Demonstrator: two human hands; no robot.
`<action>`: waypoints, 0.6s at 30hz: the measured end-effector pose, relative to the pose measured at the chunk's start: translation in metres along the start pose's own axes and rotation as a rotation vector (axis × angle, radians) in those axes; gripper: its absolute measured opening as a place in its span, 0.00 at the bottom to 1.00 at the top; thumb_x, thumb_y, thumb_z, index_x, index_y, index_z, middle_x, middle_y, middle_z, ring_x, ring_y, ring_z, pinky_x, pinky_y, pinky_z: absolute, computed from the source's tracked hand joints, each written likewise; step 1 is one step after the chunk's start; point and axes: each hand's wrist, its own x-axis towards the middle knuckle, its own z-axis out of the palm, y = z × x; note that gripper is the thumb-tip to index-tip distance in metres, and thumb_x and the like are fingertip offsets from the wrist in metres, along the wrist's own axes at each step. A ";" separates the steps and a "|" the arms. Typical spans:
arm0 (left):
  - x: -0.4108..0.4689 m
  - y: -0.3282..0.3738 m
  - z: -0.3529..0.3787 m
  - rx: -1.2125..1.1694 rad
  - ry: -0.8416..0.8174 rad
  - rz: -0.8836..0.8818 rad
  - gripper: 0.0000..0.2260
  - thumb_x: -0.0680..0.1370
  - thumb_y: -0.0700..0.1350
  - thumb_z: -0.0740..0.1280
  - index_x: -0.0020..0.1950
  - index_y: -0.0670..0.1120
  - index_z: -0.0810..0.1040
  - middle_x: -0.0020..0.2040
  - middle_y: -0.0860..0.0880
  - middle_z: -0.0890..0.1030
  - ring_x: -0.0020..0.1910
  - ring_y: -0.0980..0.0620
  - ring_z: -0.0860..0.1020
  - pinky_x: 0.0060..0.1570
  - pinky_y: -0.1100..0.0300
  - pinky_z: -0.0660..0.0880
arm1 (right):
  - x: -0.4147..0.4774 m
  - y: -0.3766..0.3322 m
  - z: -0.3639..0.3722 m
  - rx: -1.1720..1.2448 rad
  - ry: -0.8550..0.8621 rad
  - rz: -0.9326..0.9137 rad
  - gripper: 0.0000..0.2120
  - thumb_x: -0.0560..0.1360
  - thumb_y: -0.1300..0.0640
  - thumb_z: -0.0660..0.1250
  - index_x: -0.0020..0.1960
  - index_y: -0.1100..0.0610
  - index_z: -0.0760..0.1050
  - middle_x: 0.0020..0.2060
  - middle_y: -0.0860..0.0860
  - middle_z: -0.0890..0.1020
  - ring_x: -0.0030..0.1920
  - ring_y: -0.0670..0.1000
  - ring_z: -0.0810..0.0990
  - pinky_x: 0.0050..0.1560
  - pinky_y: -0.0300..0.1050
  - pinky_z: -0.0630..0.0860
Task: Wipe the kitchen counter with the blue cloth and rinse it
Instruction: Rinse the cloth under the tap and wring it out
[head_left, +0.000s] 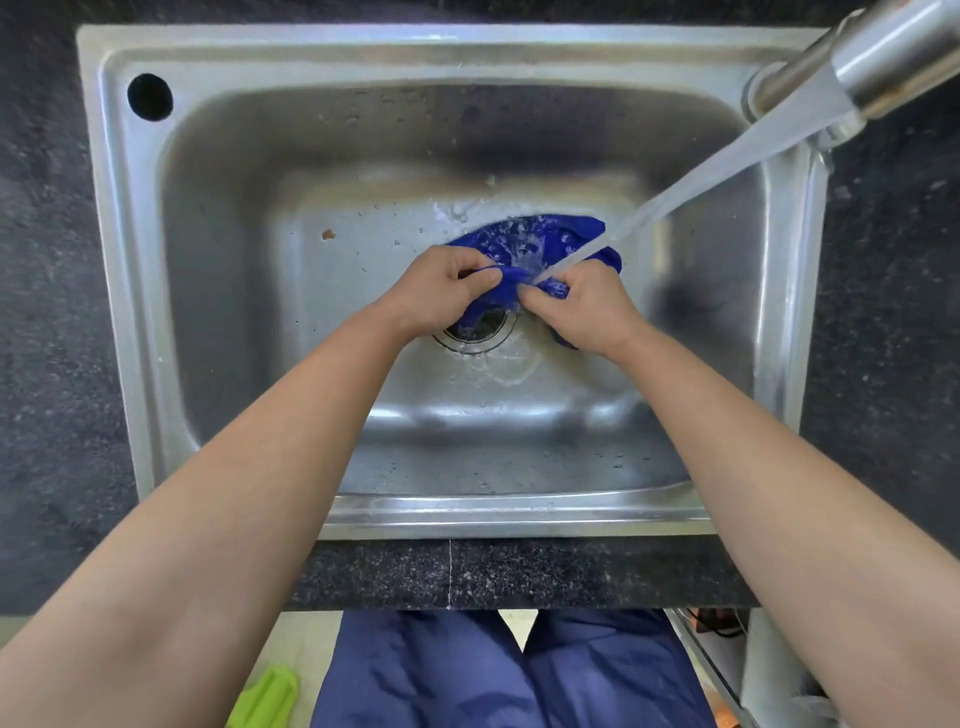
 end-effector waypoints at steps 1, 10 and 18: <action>0.000 0.001 0.000 -0.006 0.004 -0.003 0.09 0.82 0.44 0.65 0.52 0.40 0.83 0.49 0.37 0.83 0.42 0.51 0.76 0.52 0.51 0.76 | 0.001 -0.001 0.000 0.036 0.015 0.021 0.18 0.74 0.53 0.68 0.28 0.55 0.70 0.22 0.45 0.73 0.27 0.48 0.70 0.32 0.44 0.68; -0.001 0.009 -0.002 -0.052 0.013 -0.022 0.08 0.82 0.45 0.64 0.50 0.45 0.82 0.41 0.50 0.82 0.39 0.55 0.78 0.50 0.56 0.76 | -0.002 -0.006 -0.002 0.143 0.010 0.079 0.21 0.79 0.54 0.66 0.29 0.60 0.70 0.21 0.44 0.70 0.25 0.43 0.66 0.31 0.41 0.64; 0.005 -0.009 -0.004 0.389 0.316 -0.014 0.14 0.81 0.47 0.63 0.66 0.46 0.76 0.61 0.42 0.75 0.63 0.42 0.71 0.63 0.52 0.68 | 0.000 0.012 -0.012 0.001 0.260 0.072 0.20 0.75 0.63 0.59 0.63 0.48 0.76 0.58 0.51 0.72 0.56 0.50 0.76 0.61 0.44 0.72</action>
